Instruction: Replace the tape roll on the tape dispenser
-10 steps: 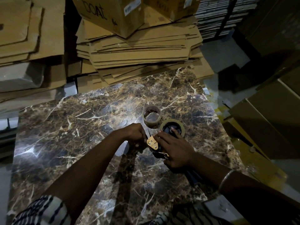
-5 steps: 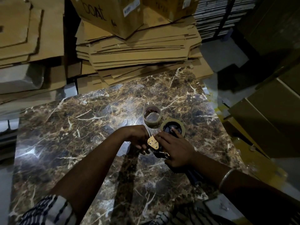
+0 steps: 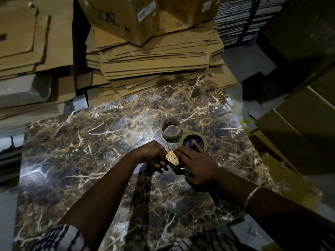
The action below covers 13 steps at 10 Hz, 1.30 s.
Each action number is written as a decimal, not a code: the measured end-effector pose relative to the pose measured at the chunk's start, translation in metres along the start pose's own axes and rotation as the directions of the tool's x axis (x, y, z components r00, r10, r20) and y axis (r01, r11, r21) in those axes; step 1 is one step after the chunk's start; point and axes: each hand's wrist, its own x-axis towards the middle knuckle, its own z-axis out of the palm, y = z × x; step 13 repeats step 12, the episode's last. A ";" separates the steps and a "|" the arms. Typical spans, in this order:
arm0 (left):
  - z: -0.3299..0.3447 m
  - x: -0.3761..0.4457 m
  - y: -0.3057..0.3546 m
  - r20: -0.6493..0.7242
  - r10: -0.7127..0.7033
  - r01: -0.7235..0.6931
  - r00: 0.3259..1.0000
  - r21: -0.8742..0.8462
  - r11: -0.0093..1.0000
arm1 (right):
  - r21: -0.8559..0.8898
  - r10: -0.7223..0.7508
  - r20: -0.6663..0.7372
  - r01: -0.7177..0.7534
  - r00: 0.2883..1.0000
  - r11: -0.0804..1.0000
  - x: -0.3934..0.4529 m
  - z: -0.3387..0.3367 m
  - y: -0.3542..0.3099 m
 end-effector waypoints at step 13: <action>0.006 -0.070 -0.007 -0.612 0.373 -0.178 0.697 0.357 0.917 | 0.229 0.362 0.005 -0.354 0.932 0.907 0.070 -0.089 -0.051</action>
